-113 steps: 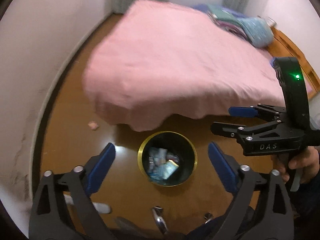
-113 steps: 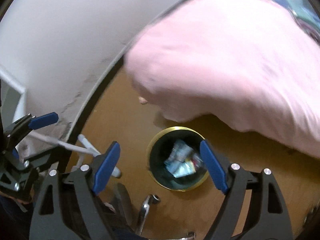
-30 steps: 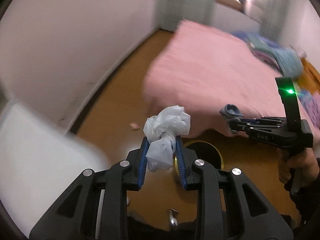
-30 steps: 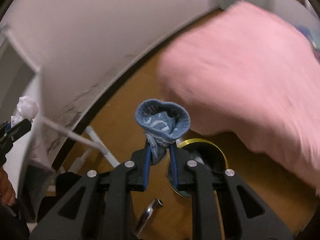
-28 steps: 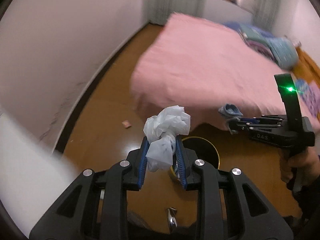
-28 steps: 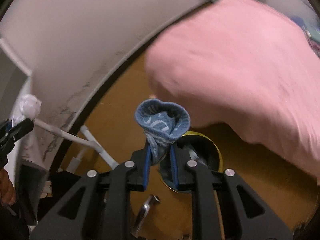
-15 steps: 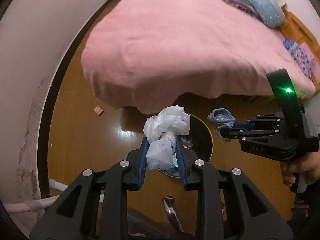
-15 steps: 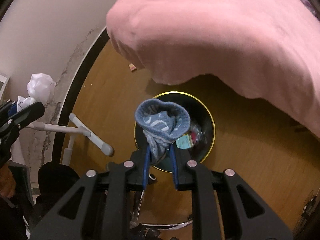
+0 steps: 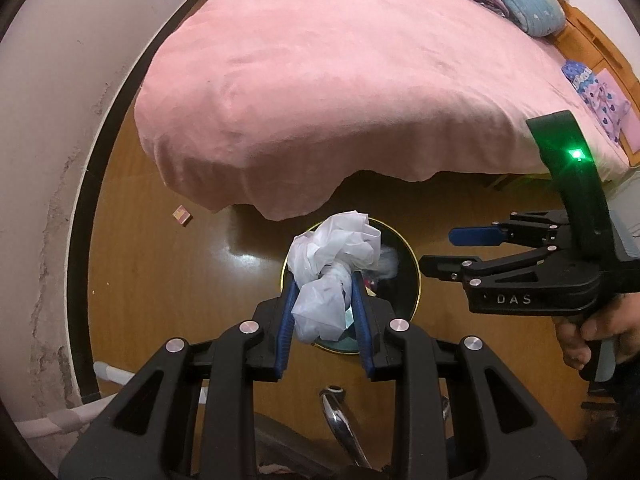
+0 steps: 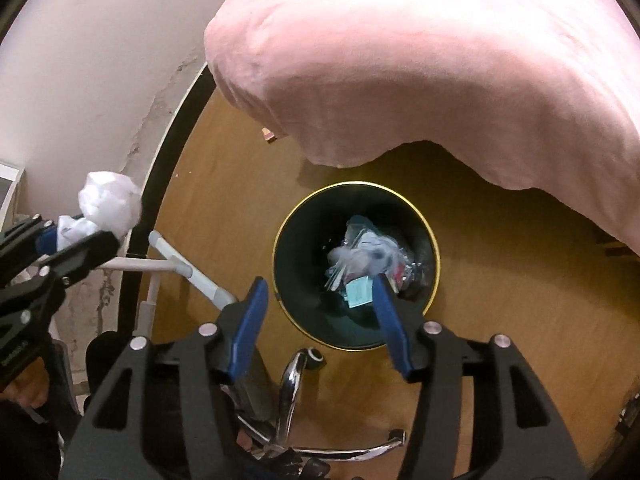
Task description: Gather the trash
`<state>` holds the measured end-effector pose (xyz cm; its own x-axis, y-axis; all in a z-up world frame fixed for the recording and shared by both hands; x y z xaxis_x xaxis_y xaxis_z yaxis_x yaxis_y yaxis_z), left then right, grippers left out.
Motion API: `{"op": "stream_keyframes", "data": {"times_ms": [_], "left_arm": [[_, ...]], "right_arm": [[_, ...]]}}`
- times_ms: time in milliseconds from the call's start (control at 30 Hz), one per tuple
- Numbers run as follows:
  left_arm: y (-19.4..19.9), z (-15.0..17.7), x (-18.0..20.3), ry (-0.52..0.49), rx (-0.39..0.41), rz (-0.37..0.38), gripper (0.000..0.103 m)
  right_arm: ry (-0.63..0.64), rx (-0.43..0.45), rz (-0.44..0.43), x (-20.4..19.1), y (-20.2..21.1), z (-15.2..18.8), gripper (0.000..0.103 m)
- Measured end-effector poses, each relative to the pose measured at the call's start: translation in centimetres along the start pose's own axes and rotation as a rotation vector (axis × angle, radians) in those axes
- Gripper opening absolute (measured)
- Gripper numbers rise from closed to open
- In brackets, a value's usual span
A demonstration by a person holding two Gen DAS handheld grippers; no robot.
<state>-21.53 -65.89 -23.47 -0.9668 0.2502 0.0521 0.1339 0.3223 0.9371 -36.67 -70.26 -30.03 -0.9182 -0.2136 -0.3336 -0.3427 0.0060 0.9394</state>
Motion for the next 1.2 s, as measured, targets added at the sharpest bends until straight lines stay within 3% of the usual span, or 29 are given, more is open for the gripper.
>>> {"op": "stream_keyframes", "data": {"times_ms": [367,433,467,500,700,800,933,1067,1200], "left_arm": [[-0.2,-0.7,1.6,-0.056,-0.003,0.036,0.029],[0.2,-0.9,1.8,-0.061,0.008,0.038,0.044],[0.4,-1.0,1.8,-0.062,0.016,0.036,0.063],[0.9,-1.1,1.9,-0.065,0.036,0.028,0.073],[3.6,-1.3,2.1,-0.081,0.096,-0.004,0.079],[6.0,-0.9,1.3,-0.056,0.14,-0.044,0.086],[11.1,0.5,-0.9,0.007,0.205,-0.102,0.091],[18.5,3.6,-4.5,0.107,0.291,-0.219,0.093],[27.1,10.9,-10.2,0.295,0.365,-0.387,0.095]], "right_arm": [[-0.056,0.055,0.005,1.3,1.5,-1.0,0.054],[-0.063,0.07,0.006,1.4,2.1,-1.2,0.059],[-0.064,0.076,0.008,1.4,2.3,-1.3,0.06],[-0.062,0.081,0.008,1.4,2.5,-1.4,0.06],[-0.04,0.133,0.014,0.2,5.3,-1.9,0.062],[-0.009,0.175,0.013,-1.7,7.3,-2.0,0.069],[0.101,0.251,-0.009,-7.1,10.9,-2.3,0.07],[0.259,0.338,-0.058,-15.8,14.5,-1.9,0.076],[0.457,0.385,-0.152,-26.9,16.5,0.6,0.08]]}}
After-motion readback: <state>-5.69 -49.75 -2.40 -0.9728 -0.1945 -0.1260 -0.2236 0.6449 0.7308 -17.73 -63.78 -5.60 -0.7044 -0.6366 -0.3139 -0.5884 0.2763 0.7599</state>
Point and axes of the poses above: each gripper's, at about its wrist camera, not at the fingertips, and y roughly against the way its jaws point, x to its right, z to its underside, the point moved 7 cm from there along -y, roughly the way its jaws point, and after that the axes turned 9 degrees about -y, right-handed, at the moved point
